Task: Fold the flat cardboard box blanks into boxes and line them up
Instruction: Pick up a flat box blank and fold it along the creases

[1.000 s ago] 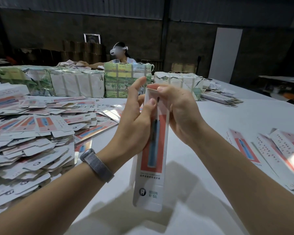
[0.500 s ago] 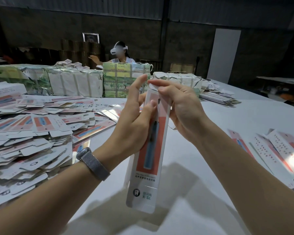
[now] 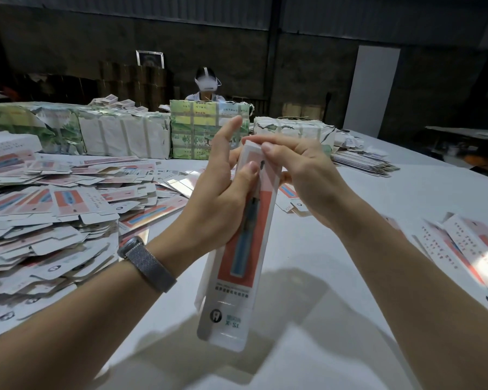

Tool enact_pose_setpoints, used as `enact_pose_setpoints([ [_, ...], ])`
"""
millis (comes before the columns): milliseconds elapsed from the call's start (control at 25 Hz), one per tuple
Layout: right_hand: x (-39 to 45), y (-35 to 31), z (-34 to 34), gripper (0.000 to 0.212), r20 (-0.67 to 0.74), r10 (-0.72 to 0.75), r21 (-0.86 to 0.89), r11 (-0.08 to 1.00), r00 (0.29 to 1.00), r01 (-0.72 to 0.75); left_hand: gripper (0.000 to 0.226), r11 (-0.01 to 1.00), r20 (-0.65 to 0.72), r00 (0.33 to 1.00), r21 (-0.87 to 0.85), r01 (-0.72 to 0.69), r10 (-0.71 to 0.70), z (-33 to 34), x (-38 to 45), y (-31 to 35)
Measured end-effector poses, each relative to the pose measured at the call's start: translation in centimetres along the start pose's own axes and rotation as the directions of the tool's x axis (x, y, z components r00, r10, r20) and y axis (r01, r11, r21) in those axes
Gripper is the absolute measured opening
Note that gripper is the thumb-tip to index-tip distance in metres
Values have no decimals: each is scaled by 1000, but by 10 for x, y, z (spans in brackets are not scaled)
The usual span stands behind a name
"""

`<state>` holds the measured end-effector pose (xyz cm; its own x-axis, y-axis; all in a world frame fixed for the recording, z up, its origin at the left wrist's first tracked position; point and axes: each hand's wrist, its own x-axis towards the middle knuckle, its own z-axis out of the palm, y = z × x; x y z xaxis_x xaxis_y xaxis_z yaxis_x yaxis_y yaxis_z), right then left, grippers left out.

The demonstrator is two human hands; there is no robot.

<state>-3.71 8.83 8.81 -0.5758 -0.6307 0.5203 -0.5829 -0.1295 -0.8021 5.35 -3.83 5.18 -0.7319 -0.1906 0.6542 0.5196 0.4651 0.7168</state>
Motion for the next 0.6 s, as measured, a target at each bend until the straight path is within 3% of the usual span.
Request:
enact_pose_setpoints([
  [200,0,5,0,26,24,-91,16,996,996,91,56,992,-30,998,-114,44,-48,3,2,3],
  [400,1,11,6,25,40,-44,259,965,998,32,55,998,-67,998,-70,7,-12,3,2,2],
  [600,1,5,9,24,33,-31,263,965,999,21,47,997,-87,996,-75,24,-31,4,2,3],
])
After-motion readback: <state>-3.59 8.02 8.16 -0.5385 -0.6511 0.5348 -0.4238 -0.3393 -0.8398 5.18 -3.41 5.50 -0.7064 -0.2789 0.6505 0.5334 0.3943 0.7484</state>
